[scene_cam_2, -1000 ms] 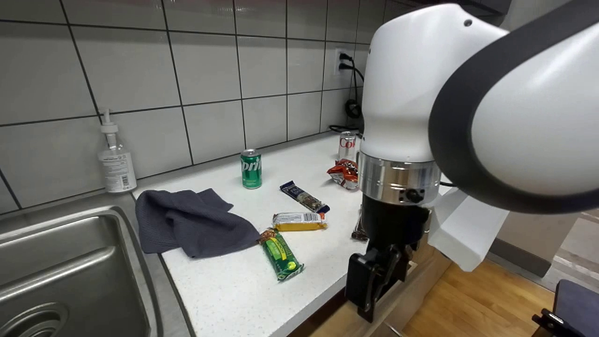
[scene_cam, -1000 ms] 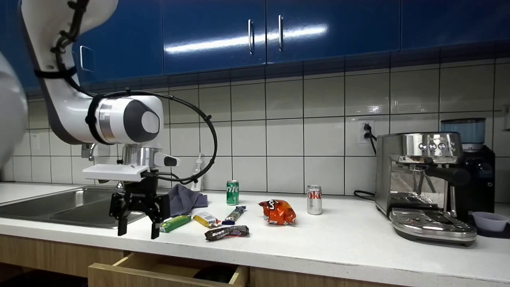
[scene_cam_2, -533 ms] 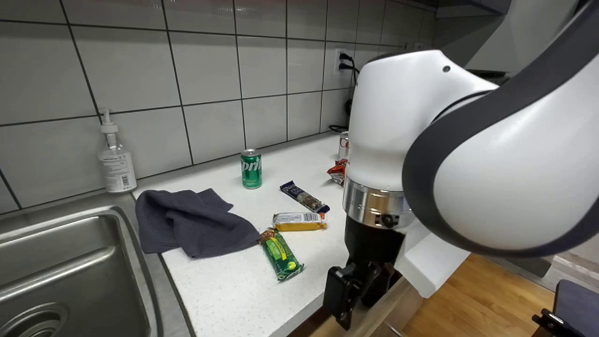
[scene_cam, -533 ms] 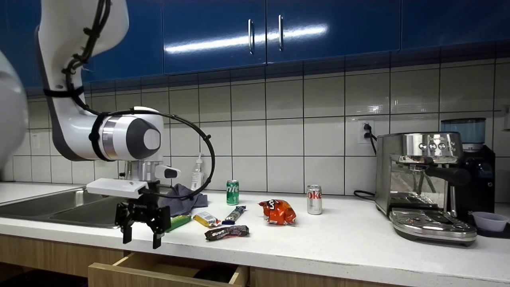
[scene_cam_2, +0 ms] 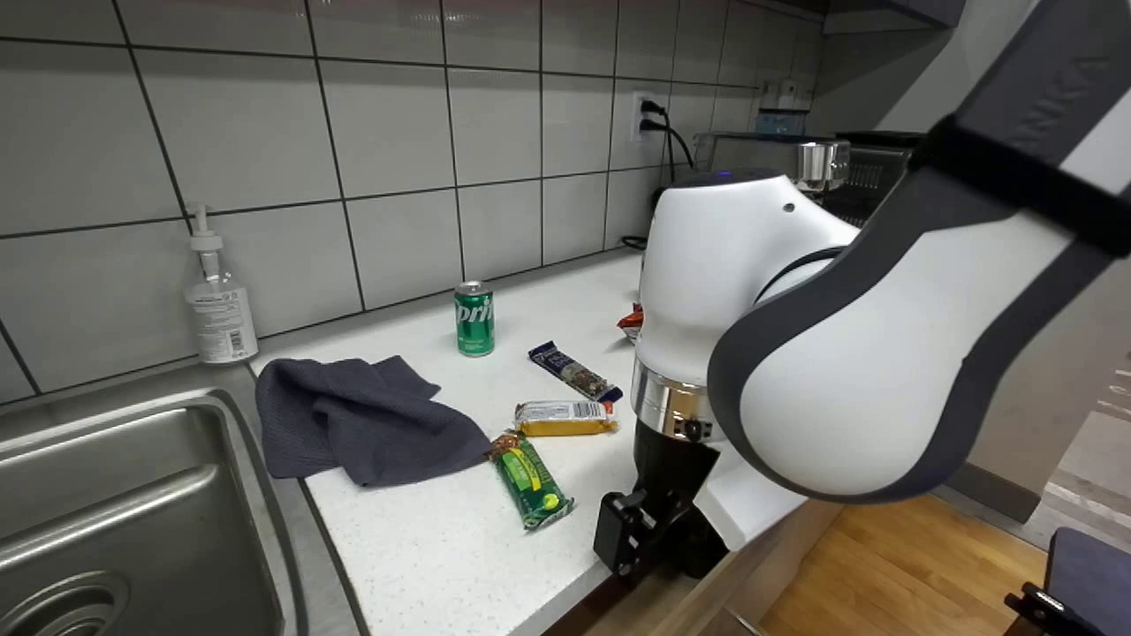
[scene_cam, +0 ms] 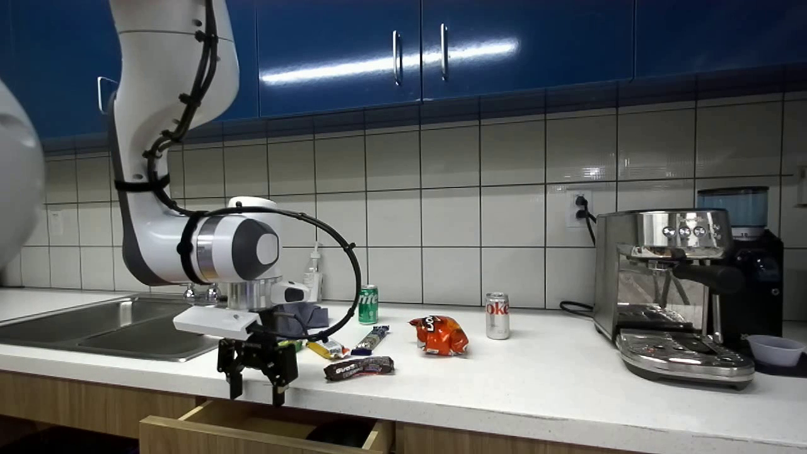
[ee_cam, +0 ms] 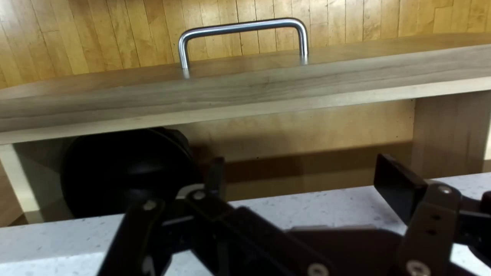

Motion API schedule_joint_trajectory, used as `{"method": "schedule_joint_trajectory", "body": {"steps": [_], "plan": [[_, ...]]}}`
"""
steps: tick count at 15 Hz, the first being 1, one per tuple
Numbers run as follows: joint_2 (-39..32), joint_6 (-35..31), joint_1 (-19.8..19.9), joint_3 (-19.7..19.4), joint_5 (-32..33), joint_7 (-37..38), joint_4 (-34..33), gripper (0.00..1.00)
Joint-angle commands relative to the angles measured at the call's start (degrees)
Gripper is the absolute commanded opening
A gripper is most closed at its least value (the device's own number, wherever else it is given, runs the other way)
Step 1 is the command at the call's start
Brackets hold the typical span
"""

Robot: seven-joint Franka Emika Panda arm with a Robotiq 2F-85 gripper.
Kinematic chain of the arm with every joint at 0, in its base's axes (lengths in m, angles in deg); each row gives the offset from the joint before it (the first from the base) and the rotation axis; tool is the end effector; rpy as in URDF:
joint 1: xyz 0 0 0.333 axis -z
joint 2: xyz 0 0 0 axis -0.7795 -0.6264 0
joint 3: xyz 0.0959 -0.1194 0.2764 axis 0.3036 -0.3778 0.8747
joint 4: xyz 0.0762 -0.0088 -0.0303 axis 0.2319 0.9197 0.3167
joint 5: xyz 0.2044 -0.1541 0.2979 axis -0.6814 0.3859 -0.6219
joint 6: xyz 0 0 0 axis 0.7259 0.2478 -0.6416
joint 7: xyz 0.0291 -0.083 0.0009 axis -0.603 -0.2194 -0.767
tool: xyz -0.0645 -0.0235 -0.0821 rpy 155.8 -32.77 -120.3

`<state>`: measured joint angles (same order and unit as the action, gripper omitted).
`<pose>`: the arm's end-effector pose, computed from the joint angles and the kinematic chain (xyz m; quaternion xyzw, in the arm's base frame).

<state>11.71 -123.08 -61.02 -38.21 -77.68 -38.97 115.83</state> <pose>0.4620 0.1038 0.1733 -0.9993 0.0372 -0.0016 0.0036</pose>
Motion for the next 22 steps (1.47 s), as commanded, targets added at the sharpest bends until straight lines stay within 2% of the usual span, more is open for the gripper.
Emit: {"method": "schedule_joint_trajectory", "body": {"steps": [1,5,22], "plan": [[-3.5,-2.4,-1.9,-2.4,1.2,2.3,-2.2,1.00],[-5.3,-3.8,-2.8,-3.4,0.4,1.5,-2.5,1.00],[-1.2,-6.7,-3.0,-2.5,-1.6,0.2,7.7,1.00]]}}
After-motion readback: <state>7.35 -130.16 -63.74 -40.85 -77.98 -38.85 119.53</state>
